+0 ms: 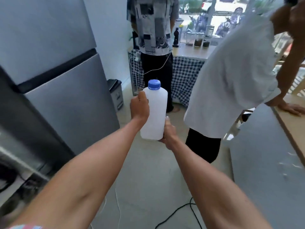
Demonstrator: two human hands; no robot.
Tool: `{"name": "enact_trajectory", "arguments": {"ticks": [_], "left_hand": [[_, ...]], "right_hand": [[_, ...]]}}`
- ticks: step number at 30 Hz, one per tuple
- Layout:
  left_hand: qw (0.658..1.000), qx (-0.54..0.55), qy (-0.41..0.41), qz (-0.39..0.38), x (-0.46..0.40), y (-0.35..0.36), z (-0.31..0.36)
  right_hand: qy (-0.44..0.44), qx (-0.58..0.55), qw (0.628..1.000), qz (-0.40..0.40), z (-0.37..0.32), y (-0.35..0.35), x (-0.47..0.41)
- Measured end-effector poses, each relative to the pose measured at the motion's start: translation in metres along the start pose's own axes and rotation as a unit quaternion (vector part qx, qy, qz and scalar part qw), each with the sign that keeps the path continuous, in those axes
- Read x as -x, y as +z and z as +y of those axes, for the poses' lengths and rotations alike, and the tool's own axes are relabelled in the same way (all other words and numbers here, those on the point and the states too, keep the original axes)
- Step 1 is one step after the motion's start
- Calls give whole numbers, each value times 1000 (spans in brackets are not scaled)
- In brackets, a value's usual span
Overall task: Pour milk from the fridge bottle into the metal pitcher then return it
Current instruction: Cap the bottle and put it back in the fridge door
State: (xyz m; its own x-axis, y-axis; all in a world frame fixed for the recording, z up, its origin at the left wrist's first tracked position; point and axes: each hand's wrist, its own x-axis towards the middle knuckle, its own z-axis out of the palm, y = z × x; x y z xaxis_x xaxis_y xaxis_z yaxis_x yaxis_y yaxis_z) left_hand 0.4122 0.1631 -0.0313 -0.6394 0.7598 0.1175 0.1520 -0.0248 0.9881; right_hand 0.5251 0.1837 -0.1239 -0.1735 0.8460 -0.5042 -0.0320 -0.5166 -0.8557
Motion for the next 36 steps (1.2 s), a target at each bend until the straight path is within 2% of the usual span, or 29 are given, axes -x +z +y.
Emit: {"name": "enact_trajectory", "arguments": {"ticks": [6,13,25,32,36], "left_hand": [[993,-24,-9,111,-33,-80,-6],[971,-36,-41,235,-62,-153,-30],[888,-12,-70,455,-65,-232,-22],[841,-12,-73,535,-59,-263,-14],[832,-14,-73,550,-59,-280,-15]], "right_hand": [[27,52,995,-82,6,92,-22],[35,131,973,-189,14,177,-38],[36,252,886,-387,10,283,-33],[22,277,846,-455,15,316,-17],[21,306,822,-480,16,332,-18]]}}
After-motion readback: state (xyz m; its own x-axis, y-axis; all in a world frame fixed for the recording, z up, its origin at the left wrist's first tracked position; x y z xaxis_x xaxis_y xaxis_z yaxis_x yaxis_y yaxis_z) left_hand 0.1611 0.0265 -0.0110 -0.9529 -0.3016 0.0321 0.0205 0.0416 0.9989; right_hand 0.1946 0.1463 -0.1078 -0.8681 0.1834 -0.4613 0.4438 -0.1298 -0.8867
